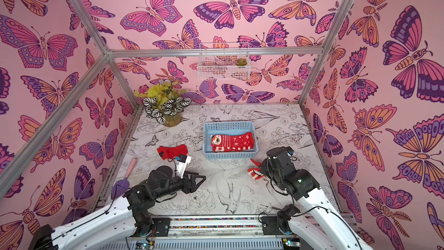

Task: Place the socks together as a pair
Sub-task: Pick up the sock from the center of the board, then flatten out the sock at the center of the board.

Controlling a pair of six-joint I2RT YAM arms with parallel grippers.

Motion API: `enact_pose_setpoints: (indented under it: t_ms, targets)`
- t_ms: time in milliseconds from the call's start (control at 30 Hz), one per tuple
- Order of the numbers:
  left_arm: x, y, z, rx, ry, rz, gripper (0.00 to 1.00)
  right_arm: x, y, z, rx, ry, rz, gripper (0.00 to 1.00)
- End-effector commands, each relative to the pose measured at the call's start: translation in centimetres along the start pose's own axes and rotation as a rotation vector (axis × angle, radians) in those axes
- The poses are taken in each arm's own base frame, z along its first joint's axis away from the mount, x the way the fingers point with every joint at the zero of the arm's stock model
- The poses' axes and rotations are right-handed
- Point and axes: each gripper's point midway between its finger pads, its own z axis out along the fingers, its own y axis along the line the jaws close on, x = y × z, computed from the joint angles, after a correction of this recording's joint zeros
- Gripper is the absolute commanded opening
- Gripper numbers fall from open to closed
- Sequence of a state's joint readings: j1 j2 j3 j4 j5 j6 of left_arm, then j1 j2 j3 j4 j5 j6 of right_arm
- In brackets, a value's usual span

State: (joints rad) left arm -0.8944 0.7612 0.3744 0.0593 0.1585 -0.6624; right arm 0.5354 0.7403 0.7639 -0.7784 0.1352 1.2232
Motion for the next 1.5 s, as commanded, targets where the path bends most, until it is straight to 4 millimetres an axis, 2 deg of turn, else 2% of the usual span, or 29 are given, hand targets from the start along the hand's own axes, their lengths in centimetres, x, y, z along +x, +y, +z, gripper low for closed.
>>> enact_pose_setpoints:
  t_ms: [0, 200, 400, 467, 500, 533, 567, 600, 700, 733, 767, 800, 900, 1100, 1300, 1467]
  targets:
    - [-1.1, -1.9, 1.2, 0.074, -0.092, 0.026, 0.72, 0.9, 2.4, 0.7, -0.107, 0.001, 0.143, 0.00]
    - [-0.1, -4.4, 4.1, 0.169, -0.085, 0.021, 0.72, 3.2, 4.9, 1.8, -0.183, 0.054, 0.208, 0.00]
    - [2.0, -6.1, 6.5, 0.214, -0.033, 0.043, 0.72, 4.2, 7.4, 1.4, -0.253, 0.082, 0.221, 0.00]
    - [2.2, -6.1, 7.0, 0.224, -0.038, 0.045, 0.72, 4.6, 8.0, 1.3, -0.273, 0.097, 0.230, 0.00]
    - [1.3, -5.0, 7.4, 0.169, -0.109, 0.081, 0.70, 4.8, 8.3, 1.2, -0.282, 0.104, 0.235, 0.00]
    - [1.6, -4.4, 7.8, 0.157, -0.118, 0.070, 0.70, 4.8, 8.4, 1.1, -0.290, 0.105, 0.240, 0.00]
    - [1.0, -4.6, 8.1, 0.169, -0.153, 0.054, 0.69, 5.0, 8.6, 1.0, -0.301, 0.111, 0.248, 0.00]
    - [1.8, -3.6, 8.2, 0.157, -0.150, 0.042, 0.69, 5.0, 8.8, 0.9, -0.312, 0.113, 0.257, 0.00]
    - [2.3, -3.1, 9.6, 0.159, -0.151, 0.015, 0.69, 5.3, 9.4, 0.6, -0.346, 0.124, 0.278, 0.00]
    - [2.6, -2.9, 9.9, 0.162, -0.145, 0.008, 0.69, 5.4, 9.5, 0.5, -0.352, 0.127, 0.280, 0.00]
    - [1.7, -4.1, 10.4, 0.204, -0.171, 0.006, 0.68, 5.4, 9.5, 0.4, -0.356, 0.128, 0.282, 0.00]
    - [1.6, -4.4, 10.7, 0.223, -0.181, 0.001, 0.68, 5.4, 9.5, 0.3, -0.355, 0.126, 0.283, 0.00]
    - [1.4, -4.5, 11.1, 0.233, -0.195, -0.007, 0.67, 5.2, 9.4, -0.1, -0.361, 0.120, 0.287, 0.00]
    - [0.3, -4.9, 10.5, 0.230, -0.239, 0.026, 0.67, 5.3, 9.0, 0.0, -0.364, 0.114, 0.297, 0.00]
    - [-0.6, -4.8, 10.9, 0.201, -0.266, 0.032, 0.64, 5.5, 9.2, 0.0, -0.367, 0.129, 0.299, 0.00]
    - [-0.8, -4.7, 11.6, 0.187, -0.264, 0.041, 0.52, 5.6, 9.0, -0.1, -0.372, 0.130, 0.303, 0.00]
